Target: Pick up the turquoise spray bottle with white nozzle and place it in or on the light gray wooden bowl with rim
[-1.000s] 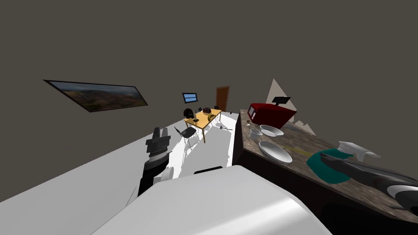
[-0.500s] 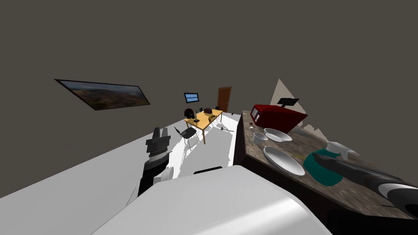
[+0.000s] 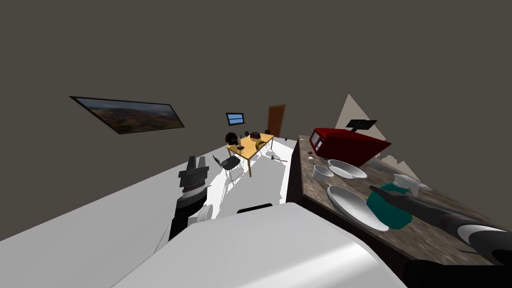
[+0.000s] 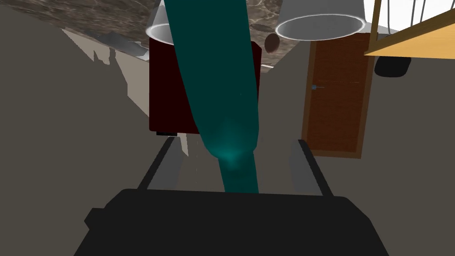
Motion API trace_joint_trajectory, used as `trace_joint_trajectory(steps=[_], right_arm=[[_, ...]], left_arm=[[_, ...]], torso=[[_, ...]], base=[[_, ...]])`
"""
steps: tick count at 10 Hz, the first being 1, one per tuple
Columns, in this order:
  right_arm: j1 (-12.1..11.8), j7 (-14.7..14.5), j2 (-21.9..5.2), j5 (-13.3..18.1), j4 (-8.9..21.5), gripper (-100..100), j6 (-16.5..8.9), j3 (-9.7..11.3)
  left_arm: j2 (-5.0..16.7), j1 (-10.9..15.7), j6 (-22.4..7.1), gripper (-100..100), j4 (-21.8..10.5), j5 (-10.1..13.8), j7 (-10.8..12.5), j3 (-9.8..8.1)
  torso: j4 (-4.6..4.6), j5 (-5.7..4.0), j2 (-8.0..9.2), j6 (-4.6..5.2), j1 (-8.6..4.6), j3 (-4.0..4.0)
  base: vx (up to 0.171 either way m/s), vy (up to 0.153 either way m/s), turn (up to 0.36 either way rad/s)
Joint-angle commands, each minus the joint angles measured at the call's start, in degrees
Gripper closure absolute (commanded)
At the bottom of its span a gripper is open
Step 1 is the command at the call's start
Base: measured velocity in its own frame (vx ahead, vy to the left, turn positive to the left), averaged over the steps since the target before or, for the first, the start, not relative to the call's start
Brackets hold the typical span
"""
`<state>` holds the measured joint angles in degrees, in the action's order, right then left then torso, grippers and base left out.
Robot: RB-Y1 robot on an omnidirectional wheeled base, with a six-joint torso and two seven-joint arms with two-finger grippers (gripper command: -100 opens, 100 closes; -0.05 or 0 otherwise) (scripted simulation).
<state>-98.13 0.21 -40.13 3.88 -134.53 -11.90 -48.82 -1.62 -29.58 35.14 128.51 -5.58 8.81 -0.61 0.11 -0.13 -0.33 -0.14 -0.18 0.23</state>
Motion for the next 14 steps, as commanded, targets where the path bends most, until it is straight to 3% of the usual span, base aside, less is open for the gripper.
trace_joint_trajectory(steps=[1, 4, 5, 6, 14], right_arm=[[0.0, 0.0, 0.0, 0.0, 0.0, -100, 0.0, 0.0], [0.0, 0.0, 0.0, 0.0, 0.0, -100, 0.0, 0.0], [0.0, 0.0, 0.0, 0.0, 0.0, 0, 0.0, 0.0], [-2.4, 1.2, 0.1, -1.1, -2.7, -100, -0.6, -2.7], [-12.1, 6.0, 0.8, -5.4, -13.4, -100, -2.9, -13.6]], left_arm=[[0.0, 0.0, 0.0, 0, 0.0, 0.0, 0.0, 0.0], [0.0, 0.0, 0.0, 0, 0.0, 0.0, 0.0, 0.0], [0.0, 0.0, 0.0, 0, 0.0, 0.0, 0.0, 0.0], [0.0, 0.0, 0.0, 0, 0.0, 0.0, 0.0, 0.0], [0.0, 0.0, 0.0, 0, 0.0, 0.0, 0.0, 0.0]], torso=[[0.0, 0.0, 0.0, 0.0, 0.0, 0.0], [-0.02, 0.02, 0.08, 0.0, 0.05, -0.05], [-0.02, 0.02, 0.09, 0.0, 0.06, -0.06], [-0.03, 0.02, 0.09, 0.0, 0.06, -0.06], [-0.03, -0.01, 0.1, 0.01, -0.07, -0.06]], base=[[0.0, 0.0, 0.0], [0.0, 0.0, 0.0], [0.0, 0.0, 0.0], [-0.001, -0.029, -0.097], [-0.005, -0.048, -0.073]])
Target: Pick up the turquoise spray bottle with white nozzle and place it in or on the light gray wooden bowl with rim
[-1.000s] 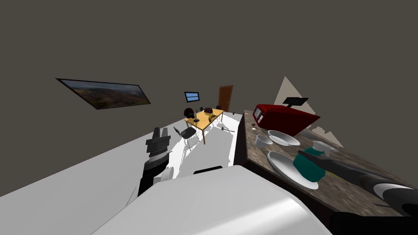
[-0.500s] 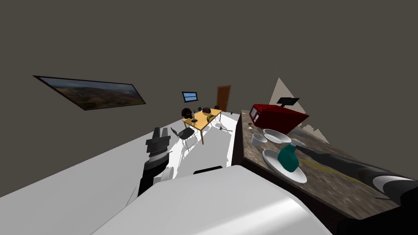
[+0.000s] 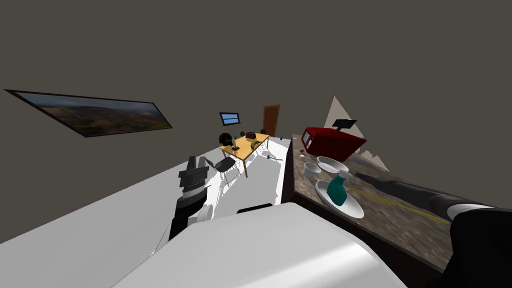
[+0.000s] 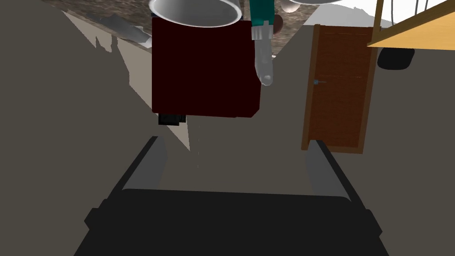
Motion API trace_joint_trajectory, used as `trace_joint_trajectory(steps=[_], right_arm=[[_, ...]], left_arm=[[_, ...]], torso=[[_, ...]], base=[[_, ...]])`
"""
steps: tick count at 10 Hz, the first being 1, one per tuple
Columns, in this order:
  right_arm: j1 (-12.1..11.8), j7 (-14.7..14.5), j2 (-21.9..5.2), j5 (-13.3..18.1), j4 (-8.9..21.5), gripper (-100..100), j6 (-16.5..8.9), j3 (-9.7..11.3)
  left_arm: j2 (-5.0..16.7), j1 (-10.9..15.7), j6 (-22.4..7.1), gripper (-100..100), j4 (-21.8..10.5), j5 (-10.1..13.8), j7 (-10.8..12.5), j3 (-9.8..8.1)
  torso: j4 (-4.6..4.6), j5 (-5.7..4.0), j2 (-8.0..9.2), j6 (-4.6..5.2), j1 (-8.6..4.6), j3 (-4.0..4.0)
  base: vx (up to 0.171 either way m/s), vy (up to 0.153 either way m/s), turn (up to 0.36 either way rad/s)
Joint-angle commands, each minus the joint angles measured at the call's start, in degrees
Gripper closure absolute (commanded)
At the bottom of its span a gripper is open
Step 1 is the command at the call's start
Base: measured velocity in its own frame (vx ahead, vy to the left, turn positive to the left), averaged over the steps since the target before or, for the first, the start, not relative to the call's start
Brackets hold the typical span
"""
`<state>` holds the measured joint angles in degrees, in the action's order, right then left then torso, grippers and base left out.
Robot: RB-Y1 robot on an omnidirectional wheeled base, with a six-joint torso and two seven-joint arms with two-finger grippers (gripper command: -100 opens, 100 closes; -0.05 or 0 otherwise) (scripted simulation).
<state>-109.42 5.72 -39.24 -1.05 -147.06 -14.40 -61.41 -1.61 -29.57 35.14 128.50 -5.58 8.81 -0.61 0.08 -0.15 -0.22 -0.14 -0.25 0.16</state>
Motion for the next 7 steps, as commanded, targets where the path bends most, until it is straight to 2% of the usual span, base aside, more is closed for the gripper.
trace_joint_trajectory(steps=[1, 2, 7], right_arm=[[0.0, 0.0, 0.0, 0.0, 0.0, -100, 0.0, 0.0], [-0.1, 0.1, 0.0, -0.1, -0.1, 0, -0.1, -0.2], [-0.1, 0.1, 0.0, -0.1, -0.1, 0, -0.1, -0.1]], left_arm=[[0.0, 0.0, 0.0, 0, 0.0, 0.0, 0.0, 0.0], [0.0, 0.0, 0.0, 0, 0.0, 0.0, 0.0, 0.0], [0.0, 0.0, 0.0, 0, 0.0, 0.0, 0.0, 0.0]], torso=[[0.0, 0.0, 0.0, 0.0, 0.0, 0.0], [0.0, 0.0, 0.0, -0.01, 0.05, 0.0], [0.0, 0.03, 0.0, 0.0, 0.14, 0.0]], base=[[-0.001, -0.018, -0.007], [0.0, 0.0, 0.0], [0.0, 0.0, 0.0]])
